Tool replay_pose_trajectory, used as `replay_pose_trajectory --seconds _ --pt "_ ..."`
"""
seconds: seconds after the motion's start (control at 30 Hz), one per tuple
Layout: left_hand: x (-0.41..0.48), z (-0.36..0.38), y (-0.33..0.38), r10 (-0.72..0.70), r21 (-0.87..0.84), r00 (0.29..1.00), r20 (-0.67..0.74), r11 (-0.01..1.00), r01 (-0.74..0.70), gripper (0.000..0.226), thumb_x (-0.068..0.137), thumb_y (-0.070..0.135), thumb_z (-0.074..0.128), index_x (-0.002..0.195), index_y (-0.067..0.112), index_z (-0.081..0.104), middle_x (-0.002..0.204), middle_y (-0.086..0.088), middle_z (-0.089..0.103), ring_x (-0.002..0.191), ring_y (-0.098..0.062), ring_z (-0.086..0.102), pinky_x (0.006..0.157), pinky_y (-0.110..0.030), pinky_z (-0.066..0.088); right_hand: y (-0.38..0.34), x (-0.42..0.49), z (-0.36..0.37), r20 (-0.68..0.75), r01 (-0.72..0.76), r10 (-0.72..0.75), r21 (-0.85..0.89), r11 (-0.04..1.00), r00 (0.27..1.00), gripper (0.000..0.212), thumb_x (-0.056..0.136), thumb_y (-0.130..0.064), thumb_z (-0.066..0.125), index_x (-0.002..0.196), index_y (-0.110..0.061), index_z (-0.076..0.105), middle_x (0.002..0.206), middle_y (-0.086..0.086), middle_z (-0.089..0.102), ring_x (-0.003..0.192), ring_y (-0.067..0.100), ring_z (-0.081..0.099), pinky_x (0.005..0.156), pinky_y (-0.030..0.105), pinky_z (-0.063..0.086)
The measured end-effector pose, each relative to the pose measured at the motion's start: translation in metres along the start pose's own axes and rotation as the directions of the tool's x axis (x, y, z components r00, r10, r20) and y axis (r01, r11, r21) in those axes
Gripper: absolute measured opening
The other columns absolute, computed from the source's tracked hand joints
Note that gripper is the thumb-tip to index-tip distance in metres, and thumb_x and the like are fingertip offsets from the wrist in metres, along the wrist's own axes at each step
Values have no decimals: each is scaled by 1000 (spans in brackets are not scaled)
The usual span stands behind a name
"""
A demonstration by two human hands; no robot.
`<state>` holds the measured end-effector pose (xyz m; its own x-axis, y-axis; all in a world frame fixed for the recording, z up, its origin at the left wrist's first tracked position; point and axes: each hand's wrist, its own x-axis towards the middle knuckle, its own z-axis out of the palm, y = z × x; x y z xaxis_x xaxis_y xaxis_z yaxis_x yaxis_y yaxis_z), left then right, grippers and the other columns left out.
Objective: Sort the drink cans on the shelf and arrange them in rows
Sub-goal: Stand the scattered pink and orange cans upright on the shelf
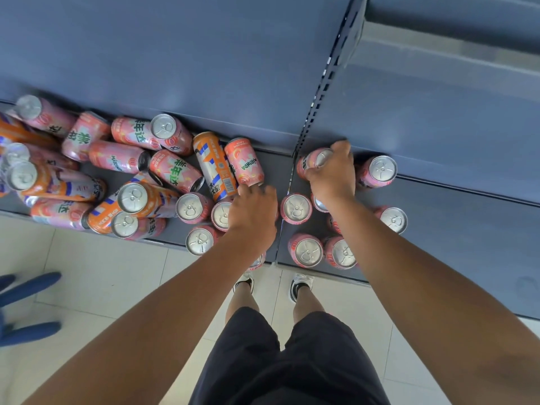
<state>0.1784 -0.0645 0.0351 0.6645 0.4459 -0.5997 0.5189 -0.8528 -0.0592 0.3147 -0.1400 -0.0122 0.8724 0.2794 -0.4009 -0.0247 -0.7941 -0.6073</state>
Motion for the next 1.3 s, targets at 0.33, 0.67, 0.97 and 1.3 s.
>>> replay_pose_trajectory --seconds 0.33,0.67,0.97,1.3 --pt "2 20 8 -4 -195 999 46 981 13 59 85 28 74 130 6 43 127 -13 52 119 -29 48 87 -36 50 -9 -8 8 210 327 -264 -386 863 942 54 88 -9 62 137 -25 45 134 7 45 121 32 46 74 33 33" --pt "-25 19 -10 43 -314 994 -101 947 -73 56 94 37 60 141 13 41 136 -6 50 126 -27 43 102 -36 42 -27 -24 -2 190 464 -424 -395 793 886 43 87 -17 61 130 -13 54 132 11 52 119 36 49 99 44 39" --pt "-22 -18 -88 -233 -363 944 -233 921 138 51 94 37 54 139 15 44 137 -8 51 123 -35 46 95 -46 42 -60 -61 16 344 487 -390 -265 832 854 41 94 -25 56 133 -16 50 136 5 49 122 29 52 92 46 49" --pt "56 -8 -140 -135 -497 989 -67 864 84 59 98 30 53 148 13 27 156 -15 24 137 -41 32 103 -50 41 -75 -50 86 296 123 -65 -180 976 953 58 92 -21 61 145 -12 39 141 13 47 125 29 51 97 37 41"
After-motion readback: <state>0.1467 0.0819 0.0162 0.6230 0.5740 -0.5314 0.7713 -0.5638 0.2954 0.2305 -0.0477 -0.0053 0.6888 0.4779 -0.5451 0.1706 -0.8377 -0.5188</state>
